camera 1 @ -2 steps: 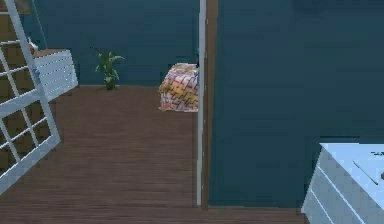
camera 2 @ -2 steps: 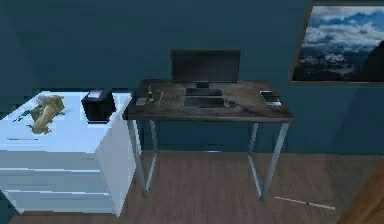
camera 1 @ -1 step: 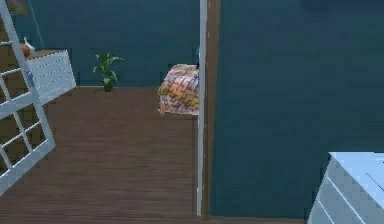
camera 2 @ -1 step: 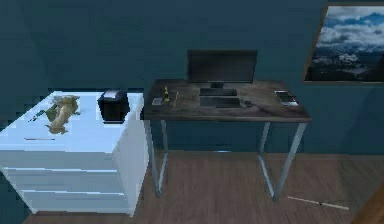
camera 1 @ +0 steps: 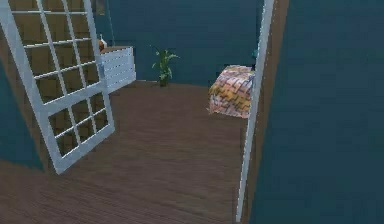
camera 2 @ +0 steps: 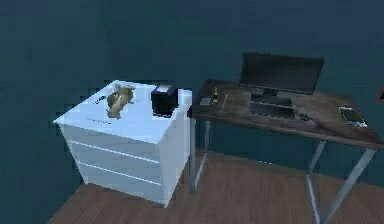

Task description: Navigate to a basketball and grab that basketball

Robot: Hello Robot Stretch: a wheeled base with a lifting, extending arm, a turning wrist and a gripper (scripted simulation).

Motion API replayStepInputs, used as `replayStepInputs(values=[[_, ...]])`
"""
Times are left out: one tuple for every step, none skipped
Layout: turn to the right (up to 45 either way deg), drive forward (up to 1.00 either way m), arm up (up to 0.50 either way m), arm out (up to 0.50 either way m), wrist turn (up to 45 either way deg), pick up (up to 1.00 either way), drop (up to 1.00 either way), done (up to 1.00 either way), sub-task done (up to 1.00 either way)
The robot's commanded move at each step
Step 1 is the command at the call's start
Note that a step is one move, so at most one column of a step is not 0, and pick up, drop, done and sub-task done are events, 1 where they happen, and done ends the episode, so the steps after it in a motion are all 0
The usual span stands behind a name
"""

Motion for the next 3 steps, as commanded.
replayStepInputs(values=[[0.0,0.45,0.00,0.00,0.0,0.00,0.00,0.00,0.00],[-15.0,0.00,0.00,0.00,0.0,0.00,0.00,0.00,0.00],[0.0,0.65,0.00,0.00,0.0,0.00,0.00,0.00,0.00]])
